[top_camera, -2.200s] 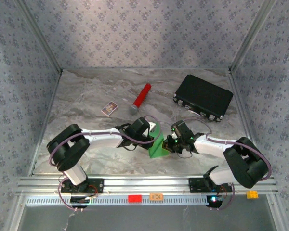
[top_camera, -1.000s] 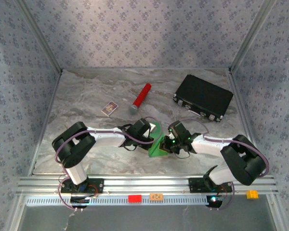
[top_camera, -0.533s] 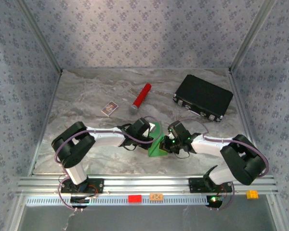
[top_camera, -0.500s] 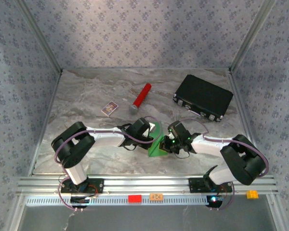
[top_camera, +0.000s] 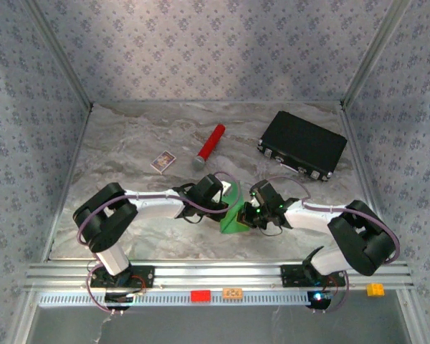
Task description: Fold a paper plane with a square sheet of paper (pick it up from the middle)
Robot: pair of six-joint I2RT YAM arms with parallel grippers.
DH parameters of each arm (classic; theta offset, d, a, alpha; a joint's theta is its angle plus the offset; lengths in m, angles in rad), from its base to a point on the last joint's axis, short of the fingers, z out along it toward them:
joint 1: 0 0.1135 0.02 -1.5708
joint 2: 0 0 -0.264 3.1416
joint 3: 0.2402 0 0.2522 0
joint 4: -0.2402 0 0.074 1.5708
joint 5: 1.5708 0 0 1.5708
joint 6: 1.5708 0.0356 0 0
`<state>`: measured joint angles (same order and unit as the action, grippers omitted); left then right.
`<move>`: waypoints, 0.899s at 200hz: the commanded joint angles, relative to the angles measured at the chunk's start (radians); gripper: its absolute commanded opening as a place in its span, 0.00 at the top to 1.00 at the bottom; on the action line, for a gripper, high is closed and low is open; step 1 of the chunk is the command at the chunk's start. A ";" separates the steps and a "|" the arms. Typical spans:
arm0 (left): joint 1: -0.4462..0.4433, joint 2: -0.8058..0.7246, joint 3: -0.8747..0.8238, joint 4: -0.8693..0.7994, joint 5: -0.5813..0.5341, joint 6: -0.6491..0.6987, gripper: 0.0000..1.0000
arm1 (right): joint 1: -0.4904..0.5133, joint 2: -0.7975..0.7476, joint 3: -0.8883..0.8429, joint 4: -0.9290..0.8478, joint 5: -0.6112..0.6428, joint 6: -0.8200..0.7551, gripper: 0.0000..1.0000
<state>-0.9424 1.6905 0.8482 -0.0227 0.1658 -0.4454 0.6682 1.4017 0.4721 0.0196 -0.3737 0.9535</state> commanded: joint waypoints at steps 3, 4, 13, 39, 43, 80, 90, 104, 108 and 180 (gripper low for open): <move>0.008 -0.006 0.005 0.000 -0.020 0.016 1.00 | 0.006 0.020 -0.007 -0.050 0.042 0.006 0.91; 0.008 -0.006 0.005 0.000 -0.020 0.016 1.00 | 0.007 0.020 -0.007 -0.050 0.042 0.006 0.91; 0.008 -0.003 0.008 -0.002 -0.023 0.017 1.00 | 0.005 0.021 -0.006 -0.050 0.041 0.007 0.91; 0.008 0.004 0.009 -0.002 -0.026 0.016 1.00 | 0.006 0.021 -0.006 -0.052 0.042 0.006 0.91; 0.008 0.005 0.008 -0.001 -0.025 0.014 1.00 | 0.005 0.020 -0.007 -0.051 0.042 0.007 0.91; 0.008 0.008 0.006 -0.003 -0.026 0.014 1.00 | 0.004 0.018 -0.008 -0.052 0.043 0.008 0.91; 0.007 0.011 0.008 -0.004 -0.028 0.016 1.00 | 0.004 0.019 -0.009 -0.050 0.044 0.008 0.91; 0.008 0.014 0.010 -0.009 -0.026 0.016 1.00 | 0.004 0.017 -0.008 -0.051 0.044 0.008 0.91; 0.008 0.015 0.011 -0.009 -0.027 0.016 1.00 | 0.004 0.016 -0.008 -0.052 0.044 0.008 0.91; 0.008 0.020 0.005 -0.002 -0.009 0.001 1.00 | 0.002 0.014 -0.004 -0.058 0.044 0.007 0.91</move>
<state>-0.9424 1.6943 0.8482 -0.0250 0.1490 -0.4461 0.6682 1.4017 0.4721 0.0196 -0.3737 0.9535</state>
